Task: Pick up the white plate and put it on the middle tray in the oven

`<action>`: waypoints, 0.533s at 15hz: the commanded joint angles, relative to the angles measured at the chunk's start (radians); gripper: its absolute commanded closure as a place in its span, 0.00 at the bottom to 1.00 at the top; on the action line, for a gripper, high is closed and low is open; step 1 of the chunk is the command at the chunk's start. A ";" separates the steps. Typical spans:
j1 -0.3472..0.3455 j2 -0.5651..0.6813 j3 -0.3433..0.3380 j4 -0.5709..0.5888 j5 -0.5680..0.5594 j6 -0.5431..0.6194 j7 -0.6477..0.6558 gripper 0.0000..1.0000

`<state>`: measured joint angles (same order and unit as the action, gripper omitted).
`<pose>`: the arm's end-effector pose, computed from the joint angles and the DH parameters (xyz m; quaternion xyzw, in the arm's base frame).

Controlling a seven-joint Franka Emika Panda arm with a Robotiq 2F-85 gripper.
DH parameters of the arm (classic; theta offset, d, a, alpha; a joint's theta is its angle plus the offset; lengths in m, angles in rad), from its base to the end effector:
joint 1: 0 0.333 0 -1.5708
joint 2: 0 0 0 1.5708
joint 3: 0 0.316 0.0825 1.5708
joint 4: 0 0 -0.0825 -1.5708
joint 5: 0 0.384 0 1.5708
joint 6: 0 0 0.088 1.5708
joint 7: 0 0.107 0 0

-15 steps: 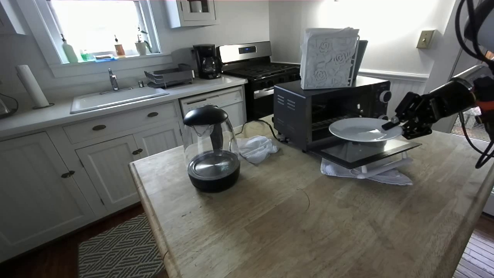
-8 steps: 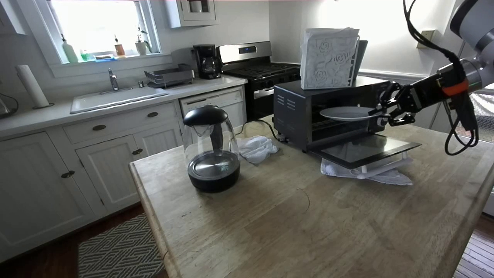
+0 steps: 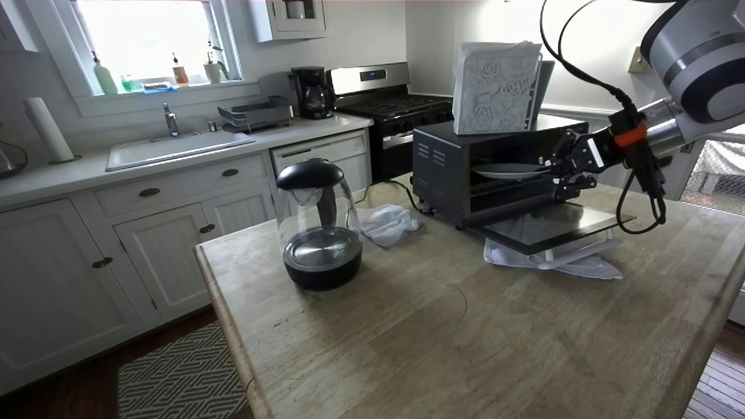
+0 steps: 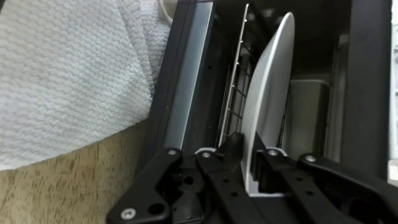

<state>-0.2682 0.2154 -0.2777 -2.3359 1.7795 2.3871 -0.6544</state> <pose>0.4391 -0.2589 0.2409 -0.6754 0.5693 -0.2371 0.4044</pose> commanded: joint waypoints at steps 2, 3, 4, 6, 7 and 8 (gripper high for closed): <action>0.054 0.053 0.021 0.064 0.174 0.109 -0.002 0.98; 0.065 0.062 0.023 0.075 0.201 0.127 -0.003 0.98; 0.076 0.072 0.024 0.089 0.231 0.146 -0.010 0.98; 0.097 0.085 0.025 0.108 0.282 0.174 -0.027 0.98; 0.108 0.092 0.024 0.118 0.306 0.188 -0.036 0.98; 0.117 0.101 0.023 0.129 0.326 0.200 -0.043 0.98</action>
<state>-0.1782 0.2778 -0.2558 -2.2585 2.0211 2.5359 -0.6666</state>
